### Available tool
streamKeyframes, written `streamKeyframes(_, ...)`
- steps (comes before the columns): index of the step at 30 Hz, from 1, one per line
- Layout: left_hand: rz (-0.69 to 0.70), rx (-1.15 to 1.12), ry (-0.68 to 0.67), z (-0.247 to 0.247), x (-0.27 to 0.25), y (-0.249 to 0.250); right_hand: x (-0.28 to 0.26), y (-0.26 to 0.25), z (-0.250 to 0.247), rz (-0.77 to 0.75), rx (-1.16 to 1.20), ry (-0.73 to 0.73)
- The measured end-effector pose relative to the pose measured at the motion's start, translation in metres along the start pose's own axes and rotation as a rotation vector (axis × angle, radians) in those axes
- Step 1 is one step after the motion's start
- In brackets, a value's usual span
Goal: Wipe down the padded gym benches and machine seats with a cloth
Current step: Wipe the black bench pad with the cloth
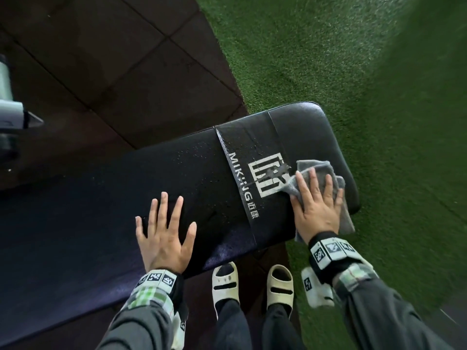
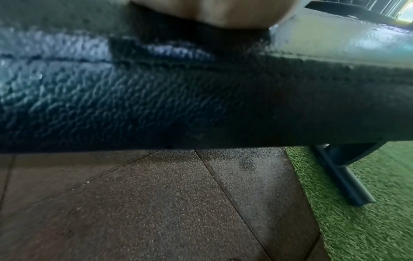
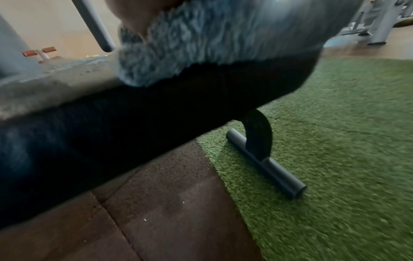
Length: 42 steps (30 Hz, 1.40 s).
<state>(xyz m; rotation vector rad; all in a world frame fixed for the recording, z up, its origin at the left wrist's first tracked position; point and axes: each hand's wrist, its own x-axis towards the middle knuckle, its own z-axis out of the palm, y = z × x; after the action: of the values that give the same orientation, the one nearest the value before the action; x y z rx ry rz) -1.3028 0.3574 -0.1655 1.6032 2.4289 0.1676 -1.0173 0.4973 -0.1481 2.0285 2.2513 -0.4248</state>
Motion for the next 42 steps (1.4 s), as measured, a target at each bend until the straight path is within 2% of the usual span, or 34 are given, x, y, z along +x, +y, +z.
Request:
streamKeyframes(2, 0.002, 0.004, 0.002, 0.0, 0.0, 0.0, 0.006, -0.023, 0.0, -0.159, -0.002, 0.022)
streamKeyframes(5, 0.0, 0.009, -0.006, 0.0, 0.0, -0.001, -0.013, -0.054, 0.011, -0.512, -0.029, 0.042)
streamKeyframes(7, 0.004, 0.012, -0.004, 0.0, 0.0, -0.001, -0.037, -0.05, 0.019, -0.645, -0.04, 0.005)
streamKeyframes(9, 0.006, 0.011, -0.002, 0.0, 0.0, -0.001, -0.055, -0.027, 0.024, -0.705, -0.083, -0.021)
streamKeyframes(11, 0.007, 0.005, -0.001, 0.0, -0.001, -0.002, -0.062, 0.001, 0.024, -0.7, -0.125, -0.019)
streamKeyframes(14, 0.009, 0.0, 0.004, 0.0, -0.001, -0.002, -0.05, 0.031, 0.013, -0.536, -0.126, -0.021)
streamKeyframes(17, 0.007, -0.002, 0.007, 0.0, 0.0, -0.001, -0.021, 0.023, 0.001, -0.317, -0.098, -0.025)
streamKeyframes(19, 0.002, -0.005, -0.001, 0.0, 0.0, 0.0, -0.003, 0.001, -0.002, -0.259, -0.089, -0.019)
streamKeyframes(21, -0.003, -0.004, -0.007, 0.0, 0.0, -0.001, 0.006, -0.025, 0.001, -0.302, -0.097, -0.019)
streamKeyframes(24, -0.001, -0.008, -0.008, -0.001, -0.001, -0.001, -0.008, -0.044, 0.009, -0.489, -0.091, -0.023)
streamKeyframes(28, 0.005, -0.014, 0.007, -0.001, -0.001, 0.0, -0.045, -0.009, 0.013, -0.725, -0.132, -0.078)
streamKeyframes(30, 0.004, -0.014, 0.01, -0.001, -0.001, 0.0, -0.05, 0.016, 0.008, -0.674, -0.123, -0.083)
streamKeyframes(33, 0.0, -0.01, 0.006, -0.001, 0.0, 0.0, -0.037, 0.032, -0.002, -0.44, -0.083, -0.086)
streamKeyframes(35, -0.003, -0.01, 0.004, -0.001, 0.0, 0.001, -0.019, 0.023, -0.006, -0.314, -0.072, -0.085)
streamKeyframes(37, -0.005, -0.008, -0.002, -0.001, 0.0, 0.001, -0.001, 0.001, -0.006, -0.254, -0.064, -0.087)
streamKeyframes(39, -0.009, -0.005, -0.002, -0.001, 0.001, 0.001, 0.005, -0.026, -0.003, -0.289, -0.051, -0.082)
streamKeyframes(42, -0.014, -0.007, -0.01, -0.001, 0.0, 0.001, -0.01, -0.044, 0.002, -0.469, -0.006, -0.103)
